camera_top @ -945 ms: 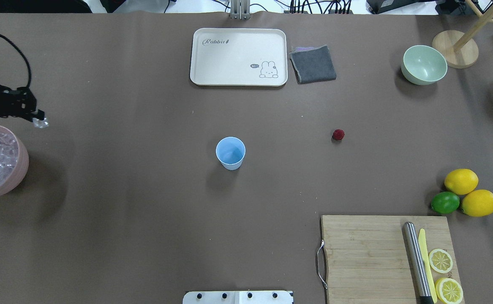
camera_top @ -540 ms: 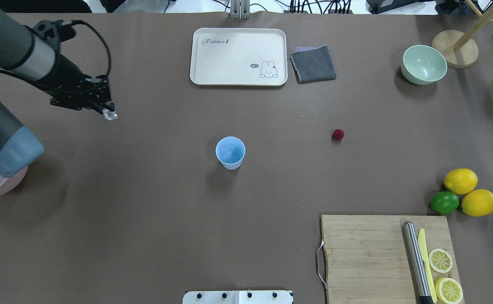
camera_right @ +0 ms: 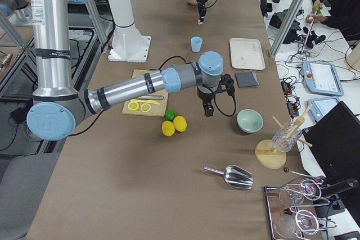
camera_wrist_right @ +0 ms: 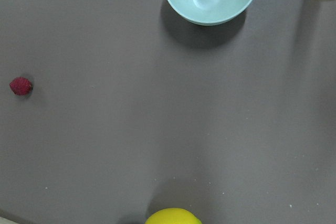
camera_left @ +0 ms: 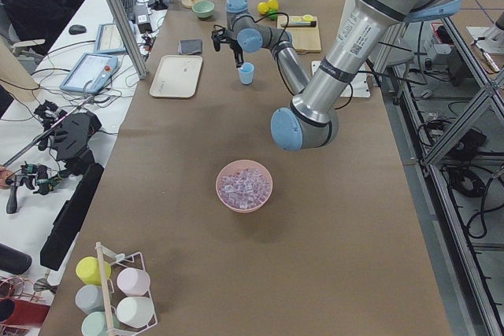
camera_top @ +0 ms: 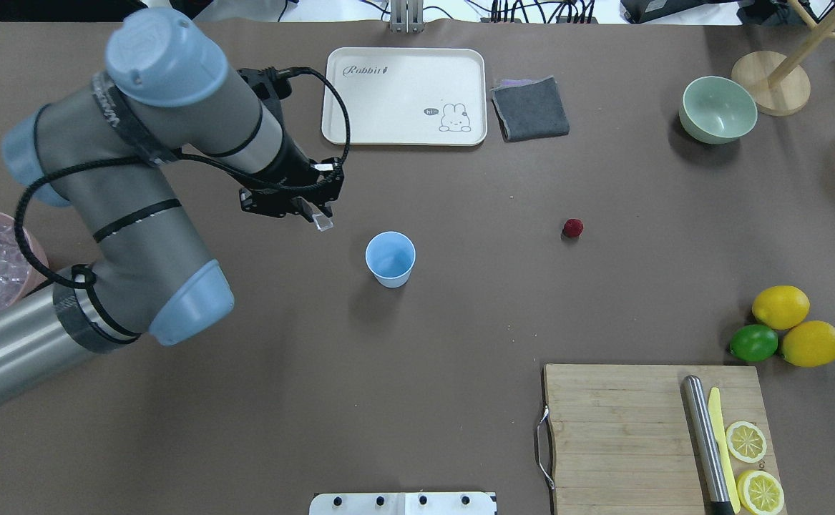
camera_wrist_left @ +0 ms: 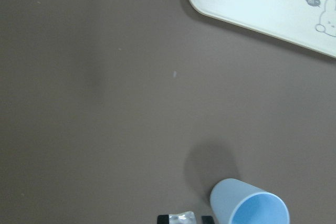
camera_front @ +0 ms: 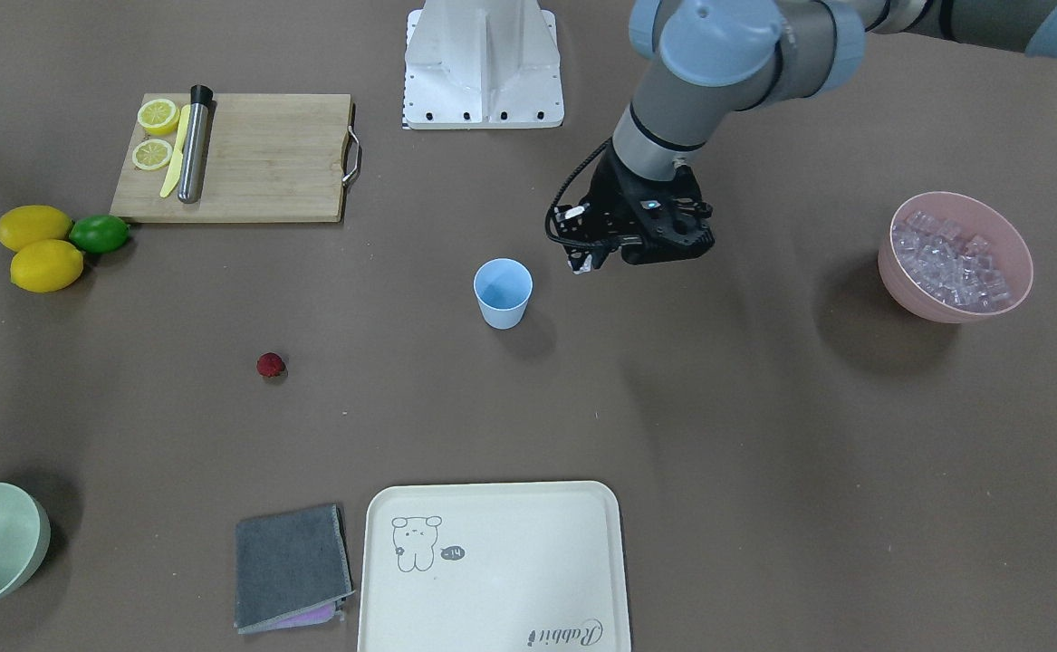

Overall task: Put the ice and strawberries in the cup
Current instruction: 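Carry the ice cube over the light-blue cup and release it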

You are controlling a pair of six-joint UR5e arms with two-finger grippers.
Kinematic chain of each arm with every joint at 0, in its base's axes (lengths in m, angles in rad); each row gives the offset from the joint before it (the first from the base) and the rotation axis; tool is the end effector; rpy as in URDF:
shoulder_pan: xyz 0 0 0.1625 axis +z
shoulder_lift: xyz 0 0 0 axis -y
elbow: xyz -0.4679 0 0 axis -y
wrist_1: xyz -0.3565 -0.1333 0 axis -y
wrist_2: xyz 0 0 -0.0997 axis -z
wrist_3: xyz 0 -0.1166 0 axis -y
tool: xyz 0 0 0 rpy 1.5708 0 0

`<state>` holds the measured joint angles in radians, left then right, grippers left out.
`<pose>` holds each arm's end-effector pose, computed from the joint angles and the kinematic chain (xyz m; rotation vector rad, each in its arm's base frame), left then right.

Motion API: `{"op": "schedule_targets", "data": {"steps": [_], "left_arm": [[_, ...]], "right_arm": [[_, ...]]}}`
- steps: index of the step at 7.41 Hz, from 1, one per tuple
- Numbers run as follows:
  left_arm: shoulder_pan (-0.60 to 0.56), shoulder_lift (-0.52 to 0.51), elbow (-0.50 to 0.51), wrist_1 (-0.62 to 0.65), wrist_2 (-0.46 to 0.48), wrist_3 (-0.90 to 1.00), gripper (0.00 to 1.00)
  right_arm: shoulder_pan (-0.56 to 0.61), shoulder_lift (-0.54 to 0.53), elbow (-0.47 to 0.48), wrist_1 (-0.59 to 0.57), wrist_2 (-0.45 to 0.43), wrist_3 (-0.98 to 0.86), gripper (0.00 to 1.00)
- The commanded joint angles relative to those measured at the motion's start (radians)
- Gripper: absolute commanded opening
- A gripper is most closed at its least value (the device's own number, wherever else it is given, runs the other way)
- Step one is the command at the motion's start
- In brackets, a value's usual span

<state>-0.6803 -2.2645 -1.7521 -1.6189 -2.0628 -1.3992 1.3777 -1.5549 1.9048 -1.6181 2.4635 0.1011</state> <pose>0.4715 -0.4821 0.2311 -0.0421 1.0119 -0.2377 -0.0464 -0.4589 0.5482 0.1495 -0.9188 -0.2203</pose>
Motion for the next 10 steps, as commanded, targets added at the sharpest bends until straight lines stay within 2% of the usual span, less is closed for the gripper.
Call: {"op": "schedule_targets", "data": {"steps": [1,3,4,5,6,7,8,9,10], "left_arm": [[0.065,-0.073,0.081,-0.007,0.049,-0.021,0.00],[0.108,-0.075,0.109,-0.059,0.087,-0.032,0.00],[0.111,-0.070,0.112,-0.079,0.110,-0.029,0.58],[0.113,-0.069,0.114,-0.081,0.116,-0.026,0.90],[0.111,-0.069,0.103,-0.078,0.116,-0.027,0.92],[0.078,-0.028,0.082,-0.073,0.116,0.005,0.87],[0.009,0.082,-0.014,-0.065,0.103,0.163,0.87],[-0.057,0.162,-0.045,-0.064,0.061,0.368,0.87],[-0.124,0.221,-0.050,-0.065,0.028,0.496,0.87]], "right_arm": [[-0.028,0.016,0.011,0.001,0.002,0.003,1.00],[-0.028,0.015,0.013,0.000,0.002,0.003,1.00],[-0.028,0.012,0.014,0.001,0.005,0.002,1.00],[-0.029,0.009,0.014,0.000,0.005,0.003,1.00],[-0.029,0.007,0.013,0.000,0.005,0.003,1.00],[-0.029,0.006,0.014,0.001,0.005,0.002,1.00],[-0.029,0.000,0.028,0.000,0.005,0.002,1.00],[-0.031,-0.002,0.031,0.000,0.006,0.003,1.00],[-0.031,-0.005,0.036,0.000,0.006,0.002,1.00]]}}
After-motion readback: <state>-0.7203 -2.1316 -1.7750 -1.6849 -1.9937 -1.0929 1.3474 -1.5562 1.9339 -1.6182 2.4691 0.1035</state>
